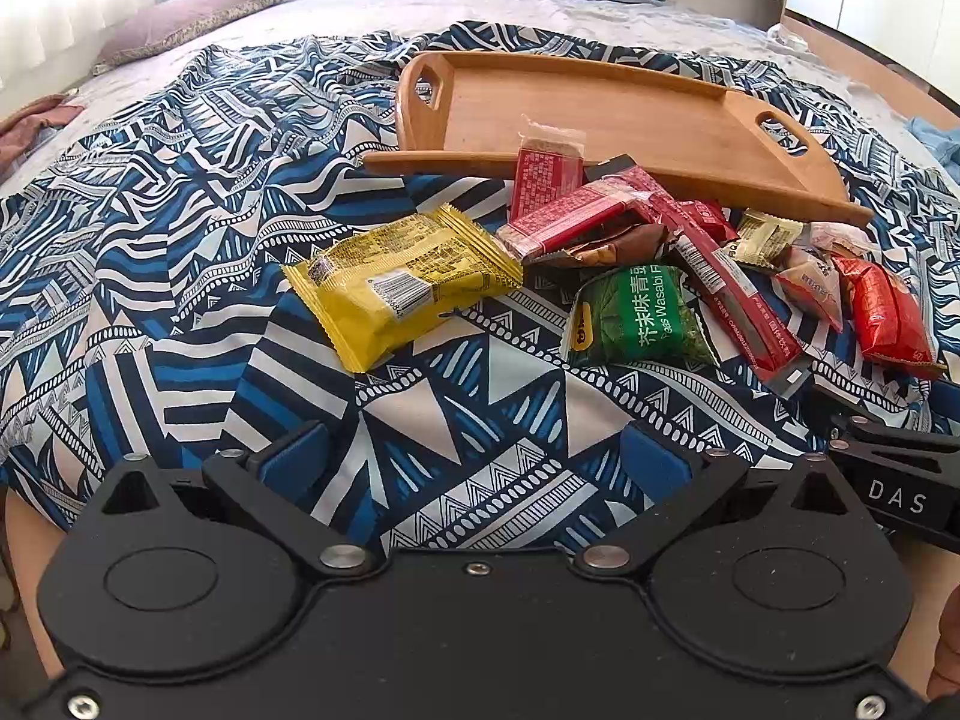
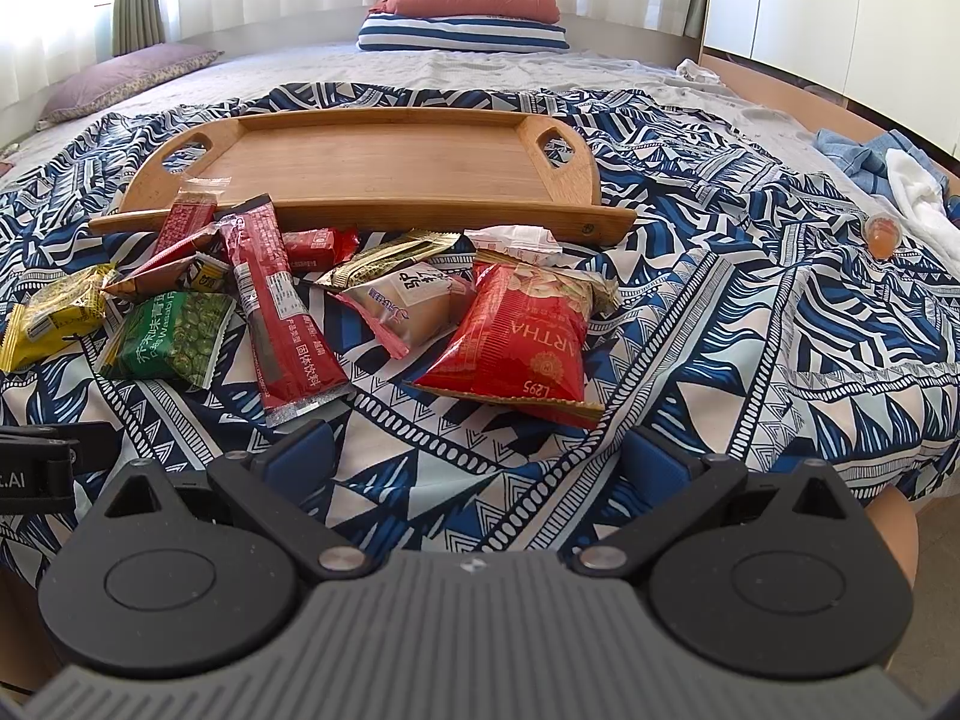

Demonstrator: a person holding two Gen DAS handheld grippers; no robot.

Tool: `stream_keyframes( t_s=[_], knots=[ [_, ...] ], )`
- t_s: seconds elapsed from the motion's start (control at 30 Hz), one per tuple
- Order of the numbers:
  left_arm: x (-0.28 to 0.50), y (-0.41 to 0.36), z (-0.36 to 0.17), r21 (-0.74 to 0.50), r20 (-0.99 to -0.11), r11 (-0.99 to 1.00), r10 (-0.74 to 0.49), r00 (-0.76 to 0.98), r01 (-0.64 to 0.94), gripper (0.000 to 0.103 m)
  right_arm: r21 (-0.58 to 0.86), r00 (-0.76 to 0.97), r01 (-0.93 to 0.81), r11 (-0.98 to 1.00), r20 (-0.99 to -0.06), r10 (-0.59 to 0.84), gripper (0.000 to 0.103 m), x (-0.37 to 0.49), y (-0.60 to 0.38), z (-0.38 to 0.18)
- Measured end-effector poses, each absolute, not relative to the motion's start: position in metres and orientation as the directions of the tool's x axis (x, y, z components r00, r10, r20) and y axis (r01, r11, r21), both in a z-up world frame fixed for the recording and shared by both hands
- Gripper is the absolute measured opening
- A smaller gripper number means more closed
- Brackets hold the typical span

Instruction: Organize snacks

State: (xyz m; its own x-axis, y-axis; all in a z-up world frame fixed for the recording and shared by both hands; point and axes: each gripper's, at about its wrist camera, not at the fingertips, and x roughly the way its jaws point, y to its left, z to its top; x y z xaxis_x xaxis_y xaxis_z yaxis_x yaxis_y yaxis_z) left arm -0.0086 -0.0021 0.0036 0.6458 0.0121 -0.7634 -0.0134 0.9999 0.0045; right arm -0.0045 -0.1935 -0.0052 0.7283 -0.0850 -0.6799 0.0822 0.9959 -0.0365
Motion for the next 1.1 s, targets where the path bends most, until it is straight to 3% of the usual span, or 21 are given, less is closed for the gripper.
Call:
stream_keyframes(
  t_s=[0.4, 0.7, 0.83, 1.03, 1.1],
  knots=[
    [-0.011, 0.001, -0.003, -0.003, -0.731, 1.000, -0.010, 0.683, 0.011, 0.103, -0.084, 0.743, 0.097, 0.992, -0.656, -0.128, 0.103, -0.011, -0.184, -0.008],
    [-0.014, 0.007, 0.003, -0.021, -0.701, 0.999, -0.044, 0.712, 0.041, 0.103, -0.008, 0.760, 0.109, 0.994, -0.644, -0.089, 0.103, -0.014, -0.196, 0.000],
    [-0.018, 0.017, 0.018, -0.045, -0.633, 0.998, -0.060, 0.772, 0.041, 0.103, 0.029, 0.794, 0.109, 0.994, -0.603, -0.070, 0.103, -0.022, -0.203, 0.007],
    [-0.008, 0.025, 0.038, 0.019, -0.543, 0.999, -0.030, 0.839, 0.047, 0.103, 0.046, 0.841, 0.130, 0.991, -0.535, -0.085, 0.101, -0.023, -0.216, 0.020],
    [0.001, 0.030, 0.038, 0.015, -0.542, 0.998, -0.045, 0.839, 0.063, 0.097, 0.039, 0.846, 0.135, 0.990, -0.524, -0.095, 0.100, -0.020, -0.219, 0.023]
  ],
)
